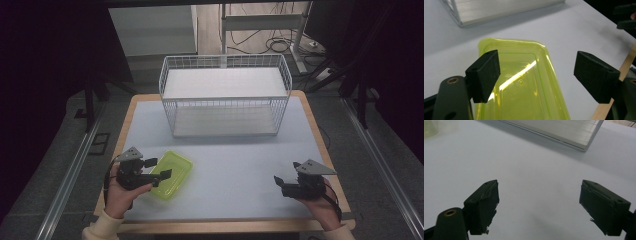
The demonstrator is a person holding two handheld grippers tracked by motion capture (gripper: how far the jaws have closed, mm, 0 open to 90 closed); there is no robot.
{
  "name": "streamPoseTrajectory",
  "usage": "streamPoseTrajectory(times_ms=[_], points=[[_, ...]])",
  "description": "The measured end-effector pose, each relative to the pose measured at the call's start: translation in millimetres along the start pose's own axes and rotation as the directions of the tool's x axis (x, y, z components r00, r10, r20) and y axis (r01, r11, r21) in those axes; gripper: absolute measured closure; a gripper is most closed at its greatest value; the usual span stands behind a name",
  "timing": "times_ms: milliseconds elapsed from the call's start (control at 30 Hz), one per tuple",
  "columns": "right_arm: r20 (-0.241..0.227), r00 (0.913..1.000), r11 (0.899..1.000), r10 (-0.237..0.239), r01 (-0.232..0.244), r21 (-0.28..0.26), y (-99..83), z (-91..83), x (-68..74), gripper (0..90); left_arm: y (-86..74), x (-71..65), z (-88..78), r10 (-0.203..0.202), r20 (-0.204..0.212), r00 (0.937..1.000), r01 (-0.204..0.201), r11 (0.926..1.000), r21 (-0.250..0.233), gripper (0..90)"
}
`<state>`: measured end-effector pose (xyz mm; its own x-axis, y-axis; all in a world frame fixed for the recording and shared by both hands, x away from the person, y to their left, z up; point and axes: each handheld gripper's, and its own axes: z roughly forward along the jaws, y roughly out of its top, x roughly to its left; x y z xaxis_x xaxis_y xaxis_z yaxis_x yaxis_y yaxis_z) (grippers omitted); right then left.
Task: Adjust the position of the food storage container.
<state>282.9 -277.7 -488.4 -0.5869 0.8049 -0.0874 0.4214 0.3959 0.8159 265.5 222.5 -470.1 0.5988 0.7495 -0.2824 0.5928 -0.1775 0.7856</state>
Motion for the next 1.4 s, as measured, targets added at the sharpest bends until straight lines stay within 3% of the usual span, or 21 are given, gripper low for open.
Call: streamPoseTrajectory(times_ms=[167,333,500,800,933,1233,1400], points=[[-0.001,1.0,1.0,0.0,0.0,0.004,-0.5,0.4,-0.4,16.2,0.1,-4.8,-0.2,-0.009,0.03,0.9995,0.009,0.9999,0.014,29.1],[0.004,0.9999,1.0,-0.014,0.014,0.01,-0.6,0.6,2.3,16.2,0.5,-13.2,-0.7,0.015,0.07,0.9974,-0.018,0.9989,0.043,60.7],[0.01,0.9998,1.0,-0.015,0.015,0.013,-1.1,1.2,2.9,16.0,-0.3,-21.9,2.9,0.028,0.095,0.9951,-0.036,0.9957,0.085,81.4],[0.008,0.9998,1.0,-0.02,0.02,0.018,-1.7,1.9,3.7,15.9,-9.3,-38.9,12.7,0.051,0.132,0.99,-0.071,0.9859,0.152,86.0],[-0.005,0.9999,1.0,-0.011,0.011,0.019,-1.6,1.8,4.1,15.9,-17.4,-44.0,19.3,0.056,0.136,0.9891,-0.082,0.9774,0.195,86.9],[-0.009,0.9999,1.0,-0.006,0.006,0.021,-2.1,2.4,3.5,16.0,-31.0,-51.7,27.7,0.085,0.107,0.9906,-0.11,0.9613,0.253,88.3],[-0.008,0.9999,1.0,-0.011,0.011,0.025,-2.1,2.6,4.2,16.0,-34.8,-49.9,28.9,0.077,0.085,0.9935,-0.096,0.9608,0.26,89.1]])
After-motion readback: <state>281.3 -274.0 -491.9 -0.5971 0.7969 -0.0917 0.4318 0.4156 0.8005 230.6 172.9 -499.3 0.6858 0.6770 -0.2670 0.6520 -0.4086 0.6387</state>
